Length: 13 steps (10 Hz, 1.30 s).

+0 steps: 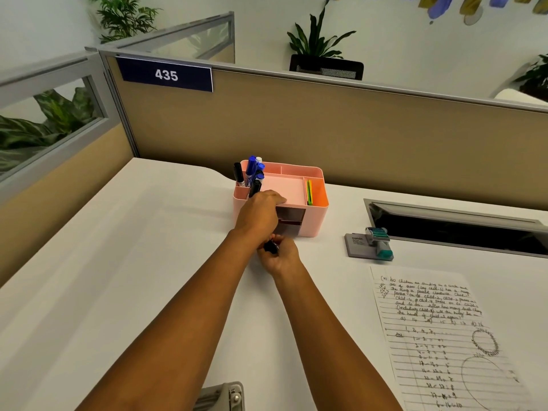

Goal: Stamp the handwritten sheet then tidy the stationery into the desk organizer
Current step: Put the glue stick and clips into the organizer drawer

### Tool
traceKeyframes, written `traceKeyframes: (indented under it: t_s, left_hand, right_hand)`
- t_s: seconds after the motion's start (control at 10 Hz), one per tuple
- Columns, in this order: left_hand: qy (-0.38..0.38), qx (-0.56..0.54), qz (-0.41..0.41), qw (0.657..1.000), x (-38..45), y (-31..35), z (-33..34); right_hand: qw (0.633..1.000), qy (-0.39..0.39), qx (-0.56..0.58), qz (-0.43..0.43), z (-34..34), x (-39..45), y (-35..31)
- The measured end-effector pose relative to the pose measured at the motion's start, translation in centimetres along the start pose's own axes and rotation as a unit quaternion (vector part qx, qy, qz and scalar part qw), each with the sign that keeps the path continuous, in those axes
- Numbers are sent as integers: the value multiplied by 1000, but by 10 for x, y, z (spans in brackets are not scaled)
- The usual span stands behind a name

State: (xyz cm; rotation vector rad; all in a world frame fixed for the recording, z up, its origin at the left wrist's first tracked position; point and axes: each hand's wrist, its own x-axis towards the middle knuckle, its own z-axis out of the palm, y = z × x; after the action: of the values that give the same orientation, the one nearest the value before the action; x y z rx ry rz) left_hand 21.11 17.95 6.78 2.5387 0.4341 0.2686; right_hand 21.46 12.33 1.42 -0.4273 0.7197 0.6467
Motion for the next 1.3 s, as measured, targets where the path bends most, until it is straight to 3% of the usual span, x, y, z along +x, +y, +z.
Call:
traceKeyframes:
  t_s: [0.3, 0.7, 1.2, 1.3]
  left_hand:
    - [0, -4, 17, 1000, -3, -3, 0]
    - [-2, -15, 17, 1000, -3, -4, 1]
    - [-2, -14, 21, 1000, -3, -4, 1]
    - [-1, -14, 12, 1000, -2, -4, 1]
  right_hand:
    - [1000, 15, -22, 16, -22, -28, 14]
    - [977, 33, -207, -27, -21, -49, 11]
    - [964, 67, -246, -78, -18, -63, 8]
    - [923, 80, -349, -139, -17, -69, 8]
